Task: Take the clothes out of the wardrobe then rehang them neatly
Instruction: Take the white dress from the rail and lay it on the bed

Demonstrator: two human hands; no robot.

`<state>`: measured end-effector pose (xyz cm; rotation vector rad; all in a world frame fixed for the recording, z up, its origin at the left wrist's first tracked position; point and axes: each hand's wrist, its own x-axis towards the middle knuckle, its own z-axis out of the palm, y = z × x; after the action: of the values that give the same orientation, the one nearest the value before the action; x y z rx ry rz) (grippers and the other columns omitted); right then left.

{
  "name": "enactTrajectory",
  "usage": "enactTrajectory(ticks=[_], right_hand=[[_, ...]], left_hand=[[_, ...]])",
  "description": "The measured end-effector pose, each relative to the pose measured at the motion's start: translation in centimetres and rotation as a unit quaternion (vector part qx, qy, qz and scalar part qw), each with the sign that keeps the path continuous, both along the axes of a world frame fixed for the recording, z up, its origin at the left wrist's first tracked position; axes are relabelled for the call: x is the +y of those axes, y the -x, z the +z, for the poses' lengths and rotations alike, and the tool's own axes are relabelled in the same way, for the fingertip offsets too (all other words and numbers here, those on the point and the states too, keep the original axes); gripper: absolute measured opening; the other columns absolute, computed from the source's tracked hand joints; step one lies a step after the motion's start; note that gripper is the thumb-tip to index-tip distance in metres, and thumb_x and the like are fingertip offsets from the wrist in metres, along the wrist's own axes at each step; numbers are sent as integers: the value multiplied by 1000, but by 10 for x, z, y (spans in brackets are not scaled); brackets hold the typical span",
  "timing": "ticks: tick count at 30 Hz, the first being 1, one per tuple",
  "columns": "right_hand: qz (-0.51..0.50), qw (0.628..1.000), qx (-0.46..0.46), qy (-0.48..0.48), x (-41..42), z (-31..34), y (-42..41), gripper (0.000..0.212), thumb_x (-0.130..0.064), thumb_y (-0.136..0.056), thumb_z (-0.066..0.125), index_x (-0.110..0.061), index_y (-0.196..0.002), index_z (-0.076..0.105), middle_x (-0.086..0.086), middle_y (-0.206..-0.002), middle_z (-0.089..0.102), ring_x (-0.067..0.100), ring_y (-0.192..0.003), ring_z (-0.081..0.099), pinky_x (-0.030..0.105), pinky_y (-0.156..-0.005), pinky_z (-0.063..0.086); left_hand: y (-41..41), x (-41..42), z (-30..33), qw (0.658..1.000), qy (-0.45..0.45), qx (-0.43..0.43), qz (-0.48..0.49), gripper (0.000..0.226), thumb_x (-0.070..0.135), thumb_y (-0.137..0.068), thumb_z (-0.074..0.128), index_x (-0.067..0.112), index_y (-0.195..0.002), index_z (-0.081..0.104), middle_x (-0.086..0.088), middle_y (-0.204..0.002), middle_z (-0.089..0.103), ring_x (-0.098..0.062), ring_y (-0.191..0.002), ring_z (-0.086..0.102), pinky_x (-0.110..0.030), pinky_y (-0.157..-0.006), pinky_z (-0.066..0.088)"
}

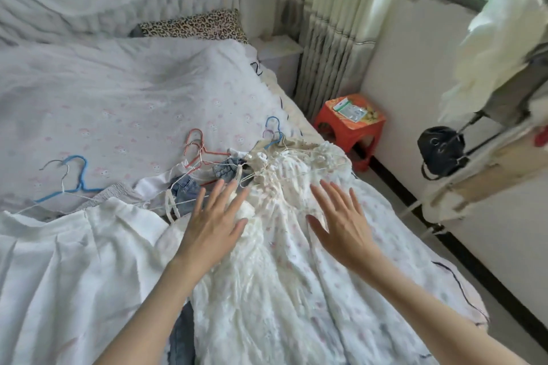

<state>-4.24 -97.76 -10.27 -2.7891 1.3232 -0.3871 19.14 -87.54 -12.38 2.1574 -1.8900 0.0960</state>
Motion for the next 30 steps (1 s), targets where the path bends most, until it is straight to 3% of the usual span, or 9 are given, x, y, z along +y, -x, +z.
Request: enactTrajectory(ticks=[4,7,8,11,14,17,23,26,30], right_hand=[[-170,983,-58,-21,65,1,71,57,-48,-89,31,-17,-136,43,10,-140,46,30,-131,42,53,-107,28],[-246,967,-53,-35,123,-11,120,56,-48,-89,31,-16,-134,43,12,-138,47,32,-128,44,53,-105,30],[-271,961,-49,-40,141,-13,137,57,-48,-89,32,-15,-134,45,12,-138,48,32,-128,45,53,-104,31],[-346,936,-53,-35,189,-12,184,58,-48,-89,33,-13,-131,51,13,-135,51,32,-125,48,52,-103,30],[-411,909,-66,-28,235,-10,228,55,-45,-88,36,-13,-128,53,11,-132,54,30,-122,51,53,-100,31],[-491,866,-92,-37,285,-15,275,55,-45,-86,37,-13,-127,55,12,-129,56,32,-119,53,57,-98,35],[-637,759,-127,-38,390,-15,371,66,-51,-85,26,-14,-135,48,11,-139,47,30,-130,42,53,-108,23],[-690,710,-136,-16,439,-5,423,69,-52,-83,24,-14,-136,46,11,-141,45,29,-132,39,52,-110,19],[-749,647,-145,-2,511,1,486,79,-58,-78,14,-17,-141,38,7,-148,35,24,-138,28,47,-114,10]], left_hand=[[73,30,-2,995,-15,93,-36,54,42,-86,33,18,-133,43,-10,-139,47,-31,-130,41,-53,-96,39],[129,54,-11,985,-68,114,-112,68,51,-84,14,22,-143,33,1,-151,22,-20,-141,18,-41,-111,15],[146,60,-12,980,-82,108,-145,67,51,-85,15,23,-142,34,1,-150,25,-22,-140,22,-41,-110,15],[196,72,-14,964,-89,89,-232,49,40,-87,33,20,-129,47,-9,-133,53,-31,-123,49,-52,-93,44],[246,82,-12,946,-77,89,-303,47,39,-87,36,19,-127,48,-10,-131,54,-28,-126,42,-53,-93,43],[302,96,-12,919,-64,73,-383,48,39,-84,37,20,-127,43,-10,-129,56,-24,-126,35,-51,-94,44],[433,123,-2,852,-77,36,-517,49,40,-81,36,18,-124,47,-14,-126,57,-36,-119,50,-55,-87,47],[509,149,9,813,-75,23,-576,52,41,-82,37,13,-121,58,-15,-125,58,-36,-118,52,-55,-86,47],[603,199,15,756,-83,22,-649,53,42,-84,37,12,-121,59,-16,-126,57,-39,-118,51,-56,-85,45]])
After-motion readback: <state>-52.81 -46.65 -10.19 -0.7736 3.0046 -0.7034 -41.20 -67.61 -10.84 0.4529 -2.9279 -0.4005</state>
